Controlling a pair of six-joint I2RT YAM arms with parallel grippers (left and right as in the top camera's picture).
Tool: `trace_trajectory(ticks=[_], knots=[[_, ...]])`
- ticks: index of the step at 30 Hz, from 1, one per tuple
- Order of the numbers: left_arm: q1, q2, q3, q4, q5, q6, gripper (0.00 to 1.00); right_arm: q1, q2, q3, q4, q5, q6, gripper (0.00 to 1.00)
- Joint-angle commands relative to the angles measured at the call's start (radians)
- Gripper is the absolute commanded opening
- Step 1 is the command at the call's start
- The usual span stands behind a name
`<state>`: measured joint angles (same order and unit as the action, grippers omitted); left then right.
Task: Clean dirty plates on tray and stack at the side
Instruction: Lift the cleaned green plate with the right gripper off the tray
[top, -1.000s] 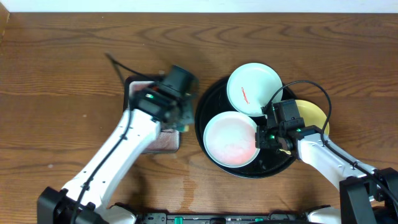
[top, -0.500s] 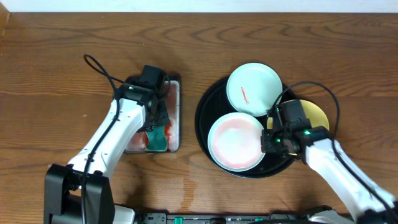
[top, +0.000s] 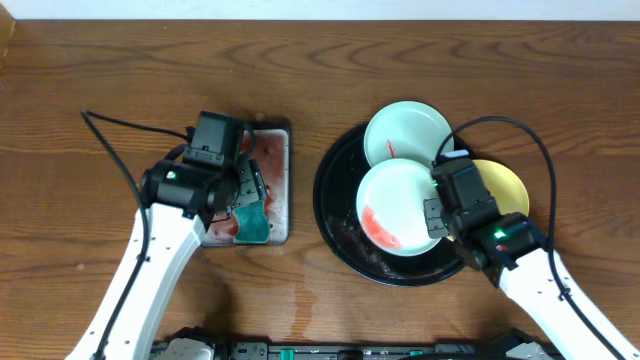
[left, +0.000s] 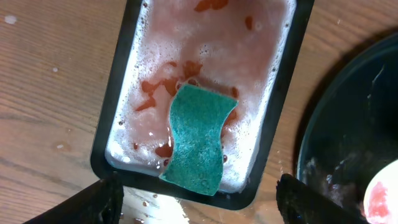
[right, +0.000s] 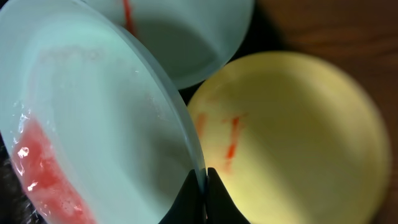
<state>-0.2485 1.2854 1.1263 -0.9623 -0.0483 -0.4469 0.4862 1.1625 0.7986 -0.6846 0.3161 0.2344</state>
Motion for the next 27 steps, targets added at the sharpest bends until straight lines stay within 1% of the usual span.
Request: trace_trajectory(ticks=[1, 4, 8, 14, 17, 24, 27], knots=[[0.006, -0.006, 0.025, -0.003, -0.013, 0.002, 0.80, 0.099, -0.013, 0.043, 0.004, 0.286, -0.008, 0.01], [0.006, -0.005, 0.023, -0.002, -0.013, 0.002, 0.81, 0.202, -0.013, 0.063, 0.003, 0.435, -0.028, 0.01], [0.006, -0.005, 0.023, -0.002, -0.013, 0.002, 0.81, 0.310, -0.013, 0.080, 0.003, 0.526, -0.060, 0.01], [0.006, -0.005, 0.023, -0.002, -0.013, 0.002, 0.82, 0.427, -0.013, 0.088, 0.002, 0.583, -0.096, 0.01], [0.006, -0.005, 0.023, -0.002, -0.013, 0.002, 0.82, 0.489, -0.013, 0.093, 0.002, 0.604, -0.142, 0.01], [0.006, -0.005, 0.023, -0.002, -0.013, 0.002, 0.82, 0.563, -0.013, 0.122, 0.000, 0.629, -0.159, 0.01], [0.006, -0.005, 0.023, -0.002, -0.013, 0.002, 0.82, 0.586, -0.013, 0.125, 0.003, 0.664, -0.189, 0.01]])
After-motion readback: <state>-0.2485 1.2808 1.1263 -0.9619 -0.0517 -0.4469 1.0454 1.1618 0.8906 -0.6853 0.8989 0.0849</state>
